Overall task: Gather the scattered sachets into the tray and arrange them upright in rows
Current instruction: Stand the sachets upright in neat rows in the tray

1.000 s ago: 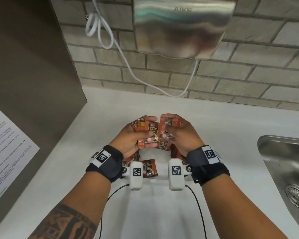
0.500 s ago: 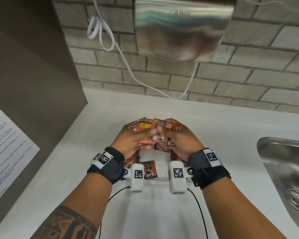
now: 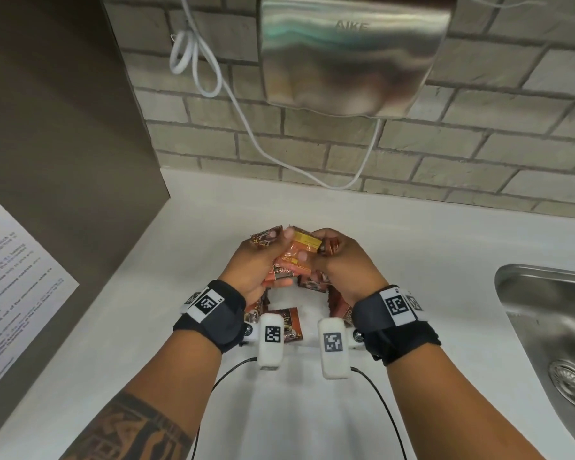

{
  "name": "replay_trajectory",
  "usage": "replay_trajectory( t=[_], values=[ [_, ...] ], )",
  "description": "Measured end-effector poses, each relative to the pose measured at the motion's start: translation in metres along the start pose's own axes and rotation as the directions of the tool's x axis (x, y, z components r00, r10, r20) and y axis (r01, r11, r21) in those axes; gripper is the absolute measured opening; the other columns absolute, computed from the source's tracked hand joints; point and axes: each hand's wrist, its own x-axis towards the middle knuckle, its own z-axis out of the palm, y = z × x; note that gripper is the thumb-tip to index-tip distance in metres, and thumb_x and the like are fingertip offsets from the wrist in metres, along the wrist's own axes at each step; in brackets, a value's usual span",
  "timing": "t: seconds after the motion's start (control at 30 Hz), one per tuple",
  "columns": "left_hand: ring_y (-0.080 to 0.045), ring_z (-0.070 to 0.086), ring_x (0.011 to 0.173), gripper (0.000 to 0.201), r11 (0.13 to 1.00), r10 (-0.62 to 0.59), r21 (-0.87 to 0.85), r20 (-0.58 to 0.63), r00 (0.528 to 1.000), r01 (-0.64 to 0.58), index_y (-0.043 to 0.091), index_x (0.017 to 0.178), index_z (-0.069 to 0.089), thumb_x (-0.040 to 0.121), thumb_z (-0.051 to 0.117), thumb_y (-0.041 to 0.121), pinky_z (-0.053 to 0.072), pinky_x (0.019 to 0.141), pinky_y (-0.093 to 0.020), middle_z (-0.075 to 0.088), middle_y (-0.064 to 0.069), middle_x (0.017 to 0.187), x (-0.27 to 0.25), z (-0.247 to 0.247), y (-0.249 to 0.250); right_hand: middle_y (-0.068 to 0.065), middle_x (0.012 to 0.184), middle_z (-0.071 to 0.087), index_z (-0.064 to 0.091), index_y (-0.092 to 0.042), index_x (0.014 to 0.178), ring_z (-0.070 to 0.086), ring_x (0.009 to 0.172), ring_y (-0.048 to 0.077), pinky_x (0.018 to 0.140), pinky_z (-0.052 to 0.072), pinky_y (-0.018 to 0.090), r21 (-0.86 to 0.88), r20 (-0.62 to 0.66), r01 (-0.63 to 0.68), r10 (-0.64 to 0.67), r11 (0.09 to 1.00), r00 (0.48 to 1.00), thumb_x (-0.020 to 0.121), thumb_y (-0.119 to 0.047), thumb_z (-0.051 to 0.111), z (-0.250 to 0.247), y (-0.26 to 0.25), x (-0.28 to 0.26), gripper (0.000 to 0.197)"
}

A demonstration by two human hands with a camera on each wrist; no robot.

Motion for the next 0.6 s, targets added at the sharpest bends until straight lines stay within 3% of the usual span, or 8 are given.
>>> replay_trajectory(
  t=[0.1, 0.17, 0.27, 0.33, 0.43, 0.5, 0.53, 0.6],
  values=[
    [-0.027, 0.076, 0.091, 0.046, 0.992, -0.108, -0.063, 0.019, 0.994, 0.109, 0.013, 0.112, 0.070, 0.094, 0.059, 0.053, 0.055, 0.052, -0.024, 0.076, -0.013, 0.105, 0.001, -0.003, 0.002, -0.005, 0.079, 0.068, 0.067, -0.018, 0.090, 0.062, 0.067, 0.011, 0.064, 0.049, 0.026, -0.090, -0.132, 0.167, -0.178, 0.982, 0.975, 0.079, -0.013, 0.081, -0.007, -0.003, 0.000, 0.019],
    [-0.027, 0.075, 0.088, 0.043, 0.984, -0.139, -0.103, 0.041, 0.990, 0.142, 0.012, 0.115, 0.069, 0.094, 0.061, 0.050, 0.054, 0.051, -0.023, 0.075, -0.015, 0.105, 0.001, -0.006, 0.002, -0.012, 0.076, 0.062, 0.066, -0.022, 0.081, 0.057, 0.069, 0.006, 0.068, 0.047, 0.021, -0.171, -0.125, 0.254, -0.277, 0.952, 0.953, 0.079, -0.010, 0.081, -0.008, -0.004, -0.001, 0.019],
    [-0.027, 0.074, 0.085, 0.038, 0.982, -0.104, -0.155, 0.053, 0.993, 0.111, 0.010, 0.117, 0.068, 0.091, 0.071, 0.037, 0.051, 0.043, -0.022, 0.073, -0.018, 0.109, 0.001, -0.006, 0.001, -0.015, 0.092, 0.063, 0.067, -0.035, 0.078, 0.063, 0.084, 0.005, 0.079, 0.055, 0.032, -0.434, -0.085, 0.221, -0.284, 0.873, 0.955, 0.075, -0.009, 0.077, -0.004, 0.003, -0.003, 0.029],
    [-0.022, 0.073, 0.078, 0.025, 0.991, -0.050, -0.127, 0.025, 0.998, 0.053, 0.013, 0.113, 0.071, 0.090, 0.074, 0.024, 0.050, 0.042, -0.021, 0.074, -0.015, 0.104, 0.002, -0.005, 0.000, -0.015, 0.095, 0.066, 0.067, -0.039, 0.080, 0.065, 0.087, 0.006, 0.080, 0.058, 0.036, -0.470, -0.089, 0.212, -0.285, 0.857, 0.955, 0.076, -0.003, 0.068, -0.001, 0.008, -0.004, 0.037],
    [-0.020, 0.074, 0.075, 0.018, 0.997, 0.012, -0.072, -0.015, 1.000, -0.013, 0.019, 0.107, 0.074, 0.089, 0.075, 0.021, 0.050, 0.044, -0.022, 0.077, -0.007, 0.098, 0.001, -0.006, 0.001, -0.013, 0.087, 0.071, 0.068, -0.038, 0.093, 0.069, 0.076, 0.011, 0.072, 0.060, 0.040, -0.289, -0.167, 0.190, -0.245, 0.938, 0.955, 0.090, -0.010, 0.058, 0.000, 0.009, -0.004, 0.029],
    [-0.019, 0.073, 0.075, 0.020, 0.999, 0.030, -0.040, -0.021, 0.999, -0.031, 0.020, 0.108, 0.075, 0.088, 0.077, 0.024, 0.050, 0.045, -0.022, 0.078, -0.006, 0.098, 0.001, -0.007, 0.002, -0.008, 0.080, 0.070, 0.068, -0.029, 0.101, 0.068, 0.068, 0.008, 0.067, 0.059, 0.033, -0.084, -0.226, 0.151, -0.166, 0.985, 0.960, 0.093, -0.019, 0.065, -0.002, 0.006, -0.005, 0.013],
    [-0.019, 0.073, 0.075, 0.020, 0.999, 0.038, -0.018, -0.020, 0.999, -0.039, 0.021, 0.108, 0.075, 0.088, 0.077, 0.025, 0.050, 0.046, -0.022, 0.078, -0.006, 0.098, 0.000, -0.007, 0.002, -0.005, 0.085, 0.071, 0.068, -0.024, 0.105, 0.070, 0.073, 0.006, 0.071, 0.060, 0.032, 0.002, -0.211, 0.111, -0.108, 0.994, 0.971, 0.089, -0.030, 0.073, -0.003, 0.005, -0.004, 0.017],
    [-0.018, 0.073, 0.076, 0.019, 0.998, 0.052, 0.020, -0.010, 0.999, -0.052, 0.021, 0.106, 0.076, 0.087, 0.078, 0.026, 0.049, 0.047, -0.022, 0.078, -0.006, 0.099, 0.000, -0.005, 0.003, 0.001, 0.099, 0.074, 0.068, -0.023, 0.109, 0.073, 0.093, 0.016, 0.081, 0.060, 0.042, 0.052, -0.099, 0.001, 0.004, 0.999, 0.995, 0.067, -0.053, 0.087, -0.005, 0.009, 0.002, 0.055]
  ],
)
